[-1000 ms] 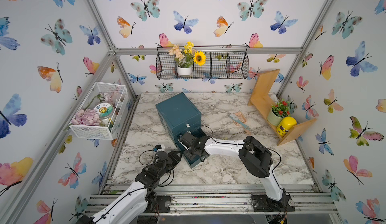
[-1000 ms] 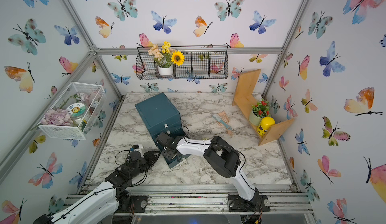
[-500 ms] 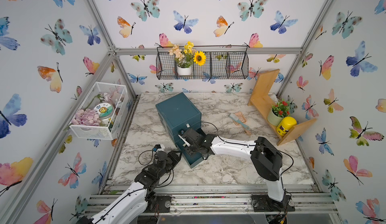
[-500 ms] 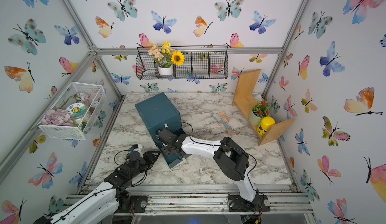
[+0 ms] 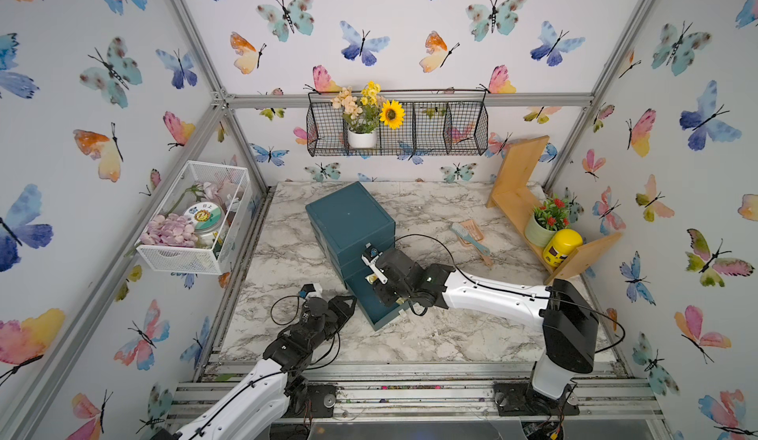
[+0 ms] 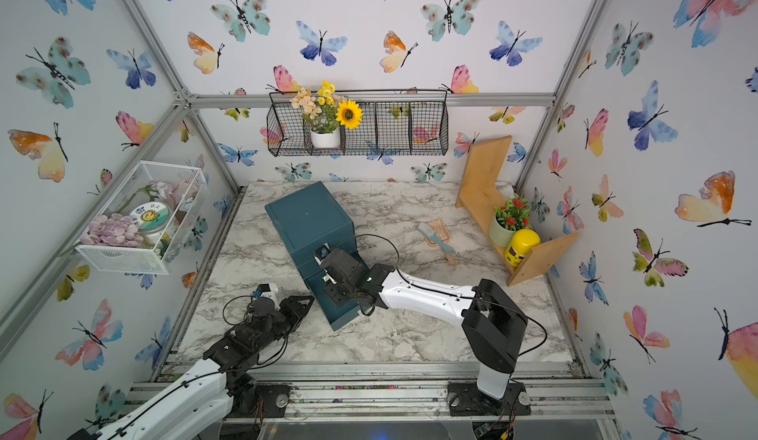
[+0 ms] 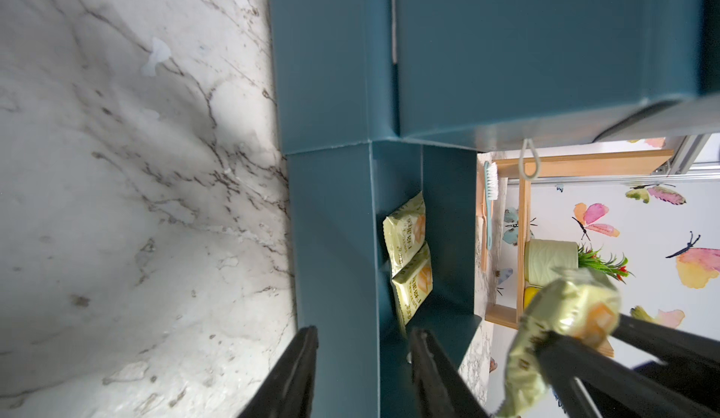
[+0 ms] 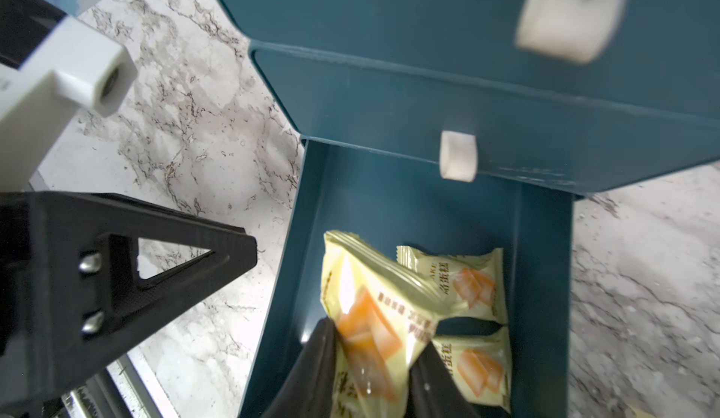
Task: Take the cookies out of the drawer
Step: Place the cookie at the center of the board.
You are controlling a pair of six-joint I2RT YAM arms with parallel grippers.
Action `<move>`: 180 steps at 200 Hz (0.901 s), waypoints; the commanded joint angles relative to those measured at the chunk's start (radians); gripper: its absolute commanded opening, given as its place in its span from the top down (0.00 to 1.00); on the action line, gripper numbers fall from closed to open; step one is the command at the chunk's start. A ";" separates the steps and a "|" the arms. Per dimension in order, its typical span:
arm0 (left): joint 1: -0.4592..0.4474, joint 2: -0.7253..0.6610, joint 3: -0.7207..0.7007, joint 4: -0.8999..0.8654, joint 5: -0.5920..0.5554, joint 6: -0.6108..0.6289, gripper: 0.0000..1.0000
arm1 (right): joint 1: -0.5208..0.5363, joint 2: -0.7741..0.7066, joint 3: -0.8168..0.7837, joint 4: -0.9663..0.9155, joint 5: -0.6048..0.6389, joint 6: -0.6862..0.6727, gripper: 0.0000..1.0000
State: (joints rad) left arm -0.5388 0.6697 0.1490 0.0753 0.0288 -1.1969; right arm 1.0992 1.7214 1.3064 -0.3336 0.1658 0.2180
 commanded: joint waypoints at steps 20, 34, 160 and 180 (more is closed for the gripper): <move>-0.006 0.032 0.039 0.038 -0.009 0.029 0.56 | -0.044 -0.103 -0.069 -0.094 0.096 0.009 0.70; -0.006 0.044 0.044 0.046 -0.002 0.034 0.56 | -0.093 -0.134 -0.110 -0.097 0.076 0.005 0.70; -0.007 0.056 0.051 0.049 0.035 0.062 0.56 | -0.428 -0.106 -0.328 0.046 -0.242 -0.062 0.70; -0.006 0.052 0.053 0.043 0.037 0.063 0.56 | -0.433 -0.079 -0.336 0.071 -0.254 -0.062 0.70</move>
State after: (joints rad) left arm -0.5392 0.7322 0.1722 0.1150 0.0322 -1.1549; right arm 0.6735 1.6062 0.9947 -0.3054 -0.0284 0.1638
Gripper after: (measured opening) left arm 0.441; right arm 0.301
